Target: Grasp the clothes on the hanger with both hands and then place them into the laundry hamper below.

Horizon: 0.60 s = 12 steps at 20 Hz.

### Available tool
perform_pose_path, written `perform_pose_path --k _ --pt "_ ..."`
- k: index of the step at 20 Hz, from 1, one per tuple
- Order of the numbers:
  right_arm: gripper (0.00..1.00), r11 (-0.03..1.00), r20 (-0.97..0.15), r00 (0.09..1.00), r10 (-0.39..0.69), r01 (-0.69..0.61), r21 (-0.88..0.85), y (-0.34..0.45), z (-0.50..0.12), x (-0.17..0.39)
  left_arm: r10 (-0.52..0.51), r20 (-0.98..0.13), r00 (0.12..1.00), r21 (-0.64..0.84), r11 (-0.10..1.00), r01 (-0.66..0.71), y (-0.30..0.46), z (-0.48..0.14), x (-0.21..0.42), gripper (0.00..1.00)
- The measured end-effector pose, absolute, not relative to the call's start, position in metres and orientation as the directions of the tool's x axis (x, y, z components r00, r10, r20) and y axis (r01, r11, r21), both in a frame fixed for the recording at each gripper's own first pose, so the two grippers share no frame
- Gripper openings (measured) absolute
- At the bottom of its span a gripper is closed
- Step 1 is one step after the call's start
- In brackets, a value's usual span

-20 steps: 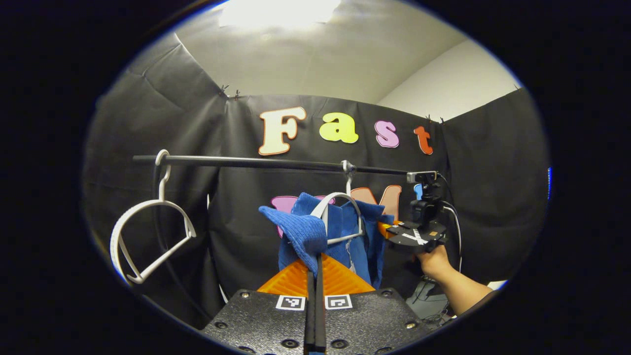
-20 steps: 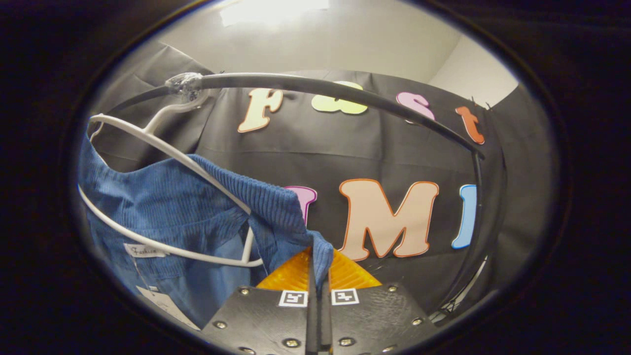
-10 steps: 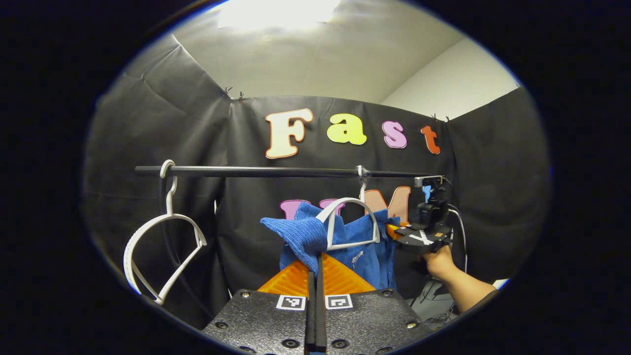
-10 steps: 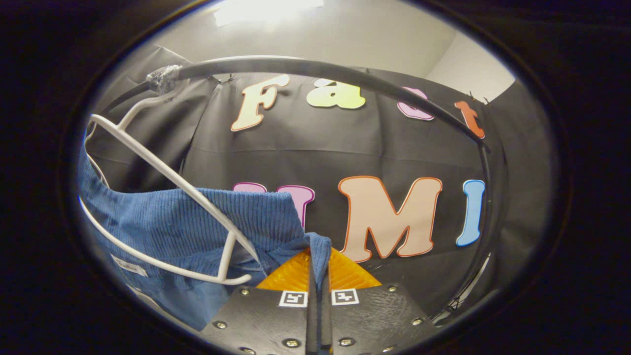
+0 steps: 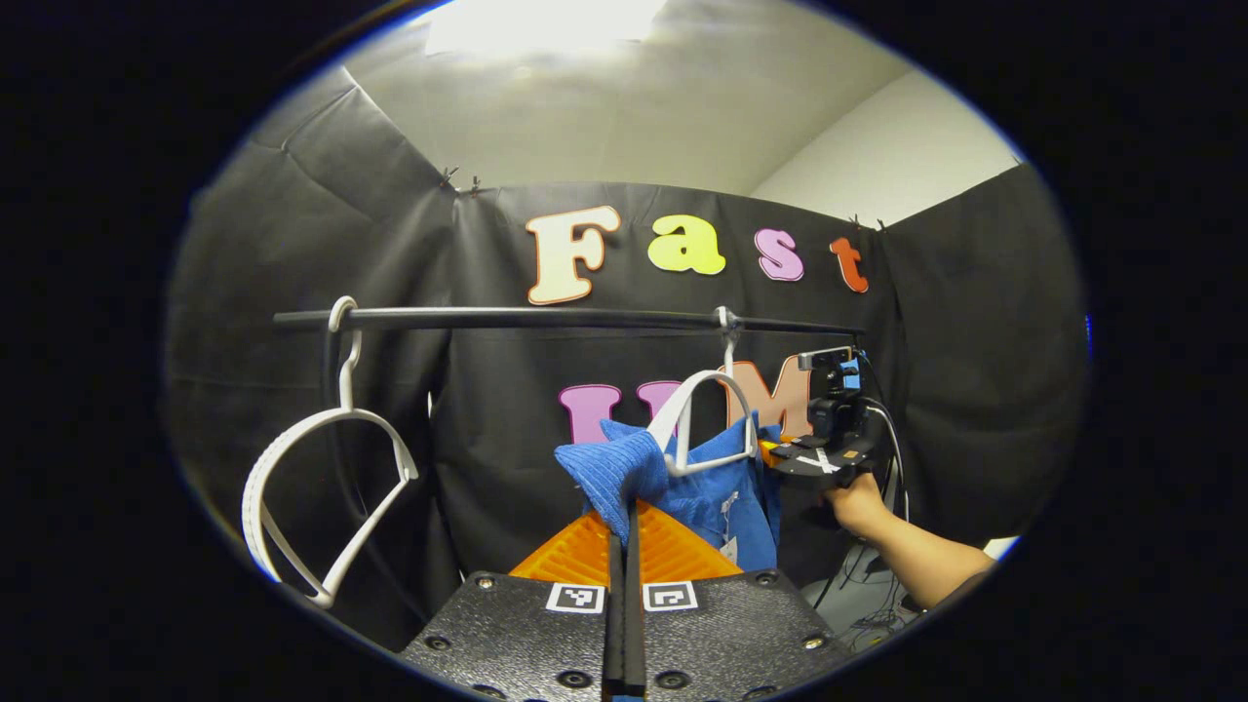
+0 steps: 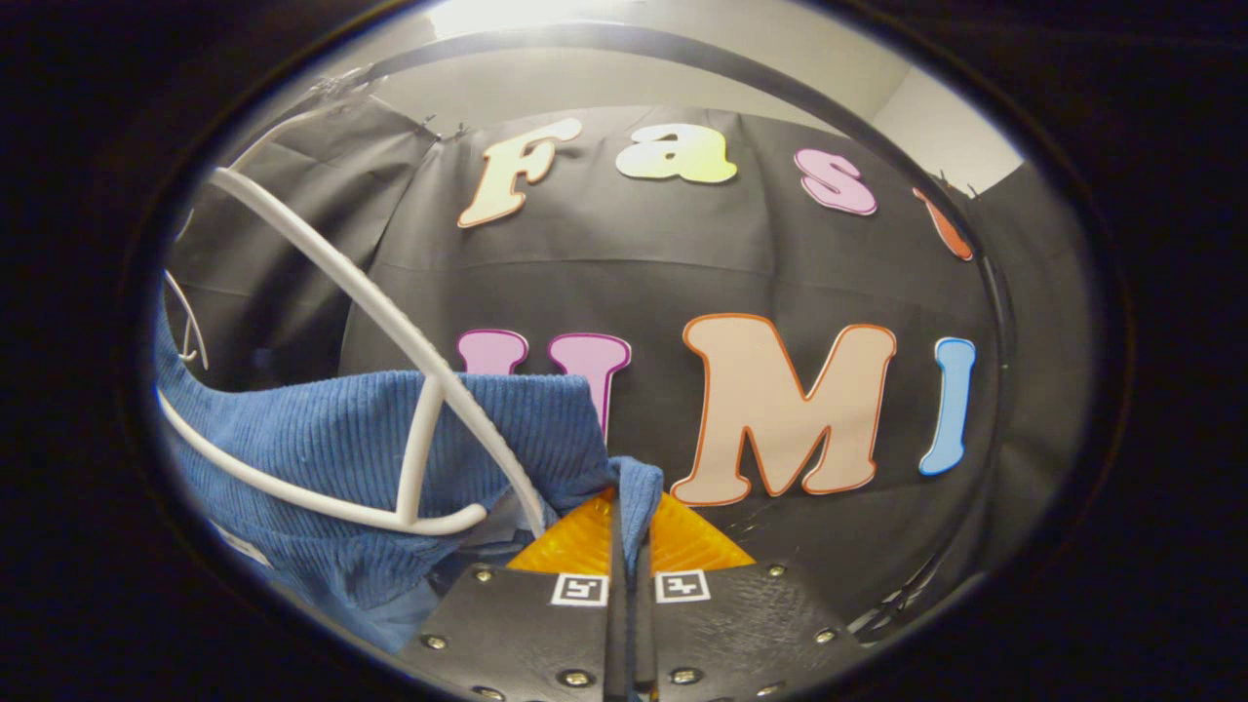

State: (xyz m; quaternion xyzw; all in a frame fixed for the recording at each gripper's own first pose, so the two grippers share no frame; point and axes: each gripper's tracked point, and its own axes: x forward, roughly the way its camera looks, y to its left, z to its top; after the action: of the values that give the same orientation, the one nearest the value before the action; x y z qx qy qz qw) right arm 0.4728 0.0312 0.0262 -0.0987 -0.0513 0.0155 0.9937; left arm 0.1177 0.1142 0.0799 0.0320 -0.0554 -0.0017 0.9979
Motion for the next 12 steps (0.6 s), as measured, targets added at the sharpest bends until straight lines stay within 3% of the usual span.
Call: perform_pose_path --k 5,12 --pt "0.04 0.982 0.053 0.998 0.040 -0.029 -0.189 0.029 0.002 0.477 -0.019 0.050 0.999 0.041 0.999 0.017 0.112 0.045 0.135 0.00" --pt "0.04 0.977 0.044 0.999 0.031 -0.021 -0.211 0.024 -0.019 0.449 0.056 0.022 0.998 0.092 0.994 -0.058 0.118 0.014 0.148 0.00"
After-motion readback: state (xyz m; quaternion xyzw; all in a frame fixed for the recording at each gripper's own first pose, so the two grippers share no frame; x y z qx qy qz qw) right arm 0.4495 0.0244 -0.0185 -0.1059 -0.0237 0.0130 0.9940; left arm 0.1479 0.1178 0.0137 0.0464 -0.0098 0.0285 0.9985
